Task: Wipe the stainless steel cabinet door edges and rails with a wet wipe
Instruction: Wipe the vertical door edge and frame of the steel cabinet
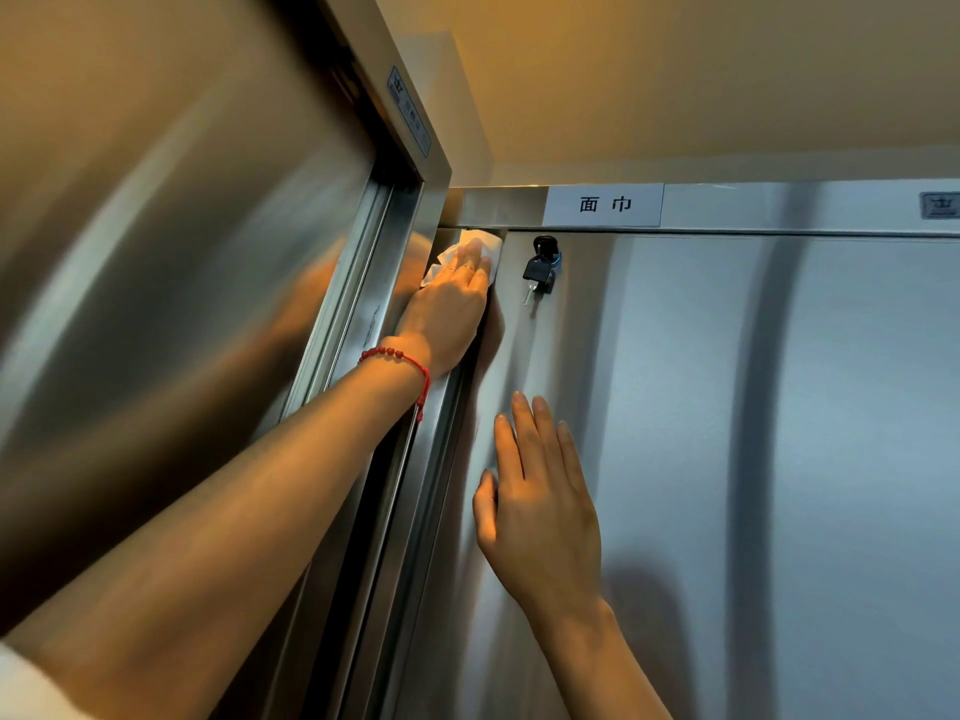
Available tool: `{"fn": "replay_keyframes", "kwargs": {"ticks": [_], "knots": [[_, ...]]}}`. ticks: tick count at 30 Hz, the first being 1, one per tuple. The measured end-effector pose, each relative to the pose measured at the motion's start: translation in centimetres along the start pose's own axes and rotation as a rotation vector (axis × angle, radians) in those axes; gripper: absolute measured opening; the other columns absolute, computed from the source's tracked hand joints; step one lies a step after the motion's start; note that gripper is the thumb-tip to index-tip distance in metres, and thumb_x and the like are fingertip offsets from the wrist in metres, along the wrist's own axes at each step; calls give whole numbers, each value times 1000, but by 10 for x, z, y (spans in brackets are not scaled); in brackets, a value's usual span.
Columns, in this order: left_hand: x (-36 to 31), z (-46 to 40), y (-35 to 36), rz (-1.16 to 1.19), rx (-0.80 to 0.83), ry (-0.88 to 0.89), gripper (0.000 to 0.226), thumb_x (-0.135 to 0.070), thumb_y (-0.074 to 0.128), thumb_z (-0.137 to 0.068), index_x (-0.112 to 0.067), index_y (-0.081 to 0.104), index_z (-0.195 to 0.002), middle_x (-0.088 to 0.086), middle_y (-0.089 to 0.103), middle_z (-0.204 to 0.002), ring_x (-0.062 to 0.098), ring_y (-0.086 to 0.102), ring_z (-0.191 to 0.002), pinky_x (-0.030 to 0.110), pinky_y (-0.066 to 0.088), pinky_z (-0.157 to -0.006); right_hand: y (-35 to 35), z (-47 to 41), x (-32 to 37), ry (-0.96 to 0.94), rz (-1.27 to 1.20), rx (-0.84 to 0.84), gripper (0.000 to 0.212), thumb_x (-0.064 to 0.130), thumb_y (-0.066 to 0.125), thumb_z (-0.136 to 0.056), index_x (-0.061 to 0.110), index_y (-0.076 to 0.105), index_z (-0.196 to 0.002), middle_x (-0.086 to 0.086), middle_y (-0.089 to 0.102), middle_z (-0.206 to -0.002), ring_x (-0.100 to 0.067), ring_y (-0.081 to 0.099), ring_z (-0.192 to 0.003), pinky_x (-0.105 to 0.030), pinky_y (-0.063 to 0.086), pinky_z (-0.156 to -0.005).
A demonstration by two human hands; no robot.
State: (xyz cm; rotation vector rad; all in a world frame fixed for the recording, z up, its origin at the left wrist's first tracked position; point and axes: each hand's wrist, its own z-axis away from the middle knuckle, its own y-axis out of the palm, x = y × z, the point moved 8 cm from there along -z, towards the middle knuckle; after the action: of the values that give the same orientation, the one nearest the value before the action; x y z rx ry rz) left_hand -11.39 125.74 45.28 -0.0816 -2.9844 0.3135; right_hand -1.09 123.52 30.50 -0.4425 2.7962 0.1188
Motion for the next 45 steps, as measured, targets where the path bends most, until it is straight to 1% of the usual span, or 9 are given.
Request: {"fn": "replay_keyframes", "kwargs": {"ticks": [3, 8, 15, 23, 29, 34, 38, 43, 45], "knots": [[0, -7, -4, -2, -3, -6, 57, 7, 28, -94, 0, 7, -146, 15, 4, -156, 24, 4, -144, 34, 11, -114, 0, 0, 0, 2, -7, 2, 49, 22, 56, -82, 5, 58, -127, -16, 51, -137, -31, 42, -131, -46, 28, -108], [-1, 2, 1, 11, -6, -9, 58, 9, 27, -94, -1, 6, -147, 15, 3, -156, 26, 5, -144, 35, 11, -115, 0, 0, 0, 2, -10, 1, 48, 24, 54, -82, 5, 58, -127, -16, 51, -136, -32, 44, -130, -47, 31, -107], [2, -11, -5, 42, -20, -2, 57, 10, 29, -93, 0, 12, -146, 14, 6, -156, 24, 6, -144, 34, 15, -113, 1, 0, 0, -1, 0, 0, 49, 21, 54, -82, 4, 58, -127, -16, 50, -137, -31, 42, -131, -46, 28, -109], [2, -6, -3, 81, -45, 2, 57, 10, 31, -93, -1, 15, -146, 15, 10, -155, 24, 8, -143, 31, 8, -112, 1, 0, 0, 6, -10, 12, 48, 22, 54, -82, 4, 58, -127, -16, 50, -137, -30, 42, -132, -46, 30, -109], [3, -12, -5, 97, -25, -11, 61, 12, 32, -90, -1, 14, -146, 15, 8, -155, 26, 7, -143, 35, 10, -113, 2, 1, -1, 6, -8, 15, 49, 19, 61, -81, 4, 58, -128, -16, 49, -138, -29, 41, -132, -45, 25, -111], [3, -8, -4, 117, -21, -22, 60, 12, 32, -91, -2, 14, -147, 14, 8, -156, 28, 9, -143, 37, 13, -113, 0, 0, 0, 5, -15, 2, 47, 20, 54, -83, 4, 58, -127, -16, 50, -137, -29, 41, -132, -45, 28, -111], [2, 0, -1, 113, -29, -13, 59, 12, 33, -92, -2, 14, -146, 14, 9, -155, 26, 8, -143, 37, 14, -113, 0, 0, 0, 8, -21, 17, 48, 21, 54, -84, 4, 57, -128, -16, 49, -138, -30, 40, -133, -45, 25, -111], [0, 10, 1, 120, -40, -3, 59, 12, 32, -91, -1, 15, -146, 14, 10, -155, 25, 6, -143, 37, 11, -114, 0, 0, 0, 7, -24, 16, 48, 21, 53, -84, 3, 57, -128, -17, 49, -138, -31, 41, -132, -45, 28, -110], [-1, 15, 4, 119, -36, -4, 58, 12, 31, -92, -1, 14, -146, 15, 9, -155, 24, 5, -144, 36, 10, -114, 0, 0, 0, 6, -28, 16, 48, 21, 56, -84, 3, 57, -128, -18, 49, -137, -31, 41, -132, -46, 28, -110]]}}
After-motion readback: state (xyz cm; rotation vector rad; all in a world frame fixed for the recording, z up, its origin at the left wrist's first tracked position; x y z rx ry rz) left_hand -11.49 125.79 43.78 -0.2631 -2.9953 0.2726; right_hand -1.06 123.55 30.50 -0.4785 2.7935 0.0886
